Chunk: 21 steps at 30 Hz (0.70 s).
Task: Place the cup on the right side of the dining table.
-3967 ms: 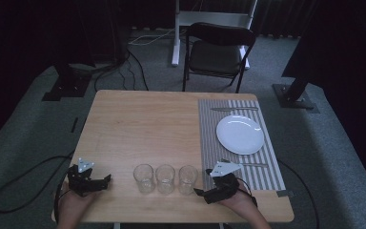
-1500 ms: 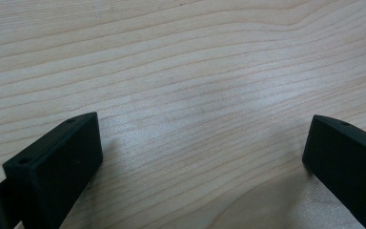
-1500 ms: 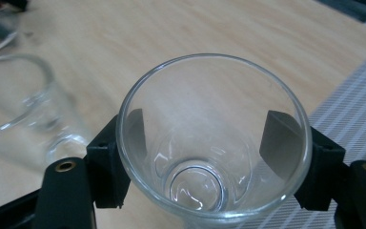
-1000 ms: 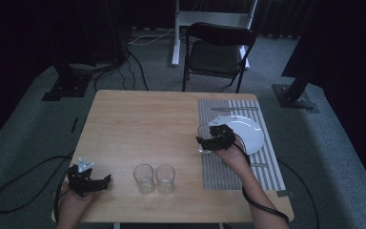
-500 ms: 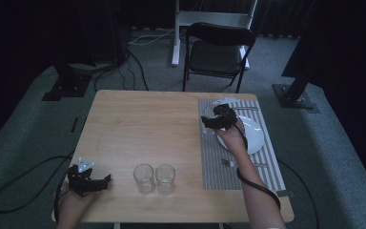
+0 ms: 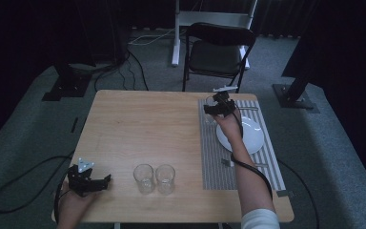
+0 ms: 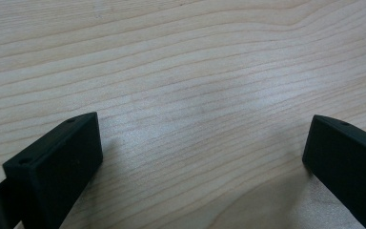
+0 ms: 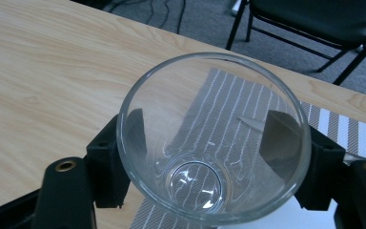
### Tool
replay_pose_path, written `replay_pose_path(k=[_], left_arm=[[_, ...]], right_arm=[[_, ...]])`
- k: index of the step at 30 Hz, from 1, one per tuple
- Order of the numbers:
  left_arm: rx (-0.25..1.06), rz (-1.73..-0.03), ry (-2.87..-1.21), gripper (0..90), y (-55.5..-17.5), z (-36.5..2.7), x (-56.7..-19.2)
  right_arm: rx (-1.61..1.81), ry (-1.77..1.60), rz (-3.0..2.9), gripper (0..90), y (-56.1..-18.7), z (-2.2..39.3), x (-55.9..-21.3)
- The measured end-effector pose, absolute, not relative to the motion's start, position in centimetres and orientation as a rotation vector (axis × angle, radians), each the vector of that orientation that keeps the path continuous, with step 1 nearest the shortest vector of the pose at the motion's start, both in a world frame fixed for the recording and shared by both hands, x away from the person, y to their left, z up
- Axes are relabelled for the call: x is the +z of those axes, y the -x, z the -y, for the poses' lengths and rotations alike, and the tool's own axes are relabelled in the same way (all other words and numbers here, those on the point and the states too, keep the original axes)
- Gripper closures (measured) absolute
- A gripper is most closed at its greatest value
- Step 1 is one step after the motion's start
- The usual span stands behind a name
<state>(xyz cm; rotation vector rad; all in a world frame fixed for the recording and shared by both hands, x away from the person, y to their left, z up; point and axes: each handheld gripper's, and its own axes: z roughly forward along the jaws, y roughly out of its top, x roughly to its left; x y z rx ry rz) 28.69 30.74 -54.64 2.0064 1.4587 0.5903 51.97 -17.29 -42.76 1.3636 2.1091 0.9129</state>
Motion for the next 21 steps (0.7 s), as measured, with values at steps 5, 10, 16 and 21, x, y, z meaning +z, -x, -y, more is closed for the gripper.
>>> replay_pose_path(k=[5, 10, 16, 21], left_arm=[[0.591, -1.458, -2.007, 0.0, -28.7, -30.7, -54.6], [0.59, -1.459, -2.007, 0.0, -28.7, -30.7, -54.6], [0.591, -1.459, -2.007, 0.0, -28.7, -30.7, -54.6], [0.591, -1.462, -2.005, 0.1, -28.7, -30.7, -54.6]], right_arm=[[0.855, -1.37, -2.109, 28.7, -53.3, 16.6, -43.5], [0.847, -1.418, -2.098, 28.7, -54.3, 16.5, -44.3], [0.817, -1.438, -2.113, 28.7, -55.1, 16.6, -45.3], [0.827, -1.452, -2.118, 28.6, -55.3, 16.9, -45.9]])
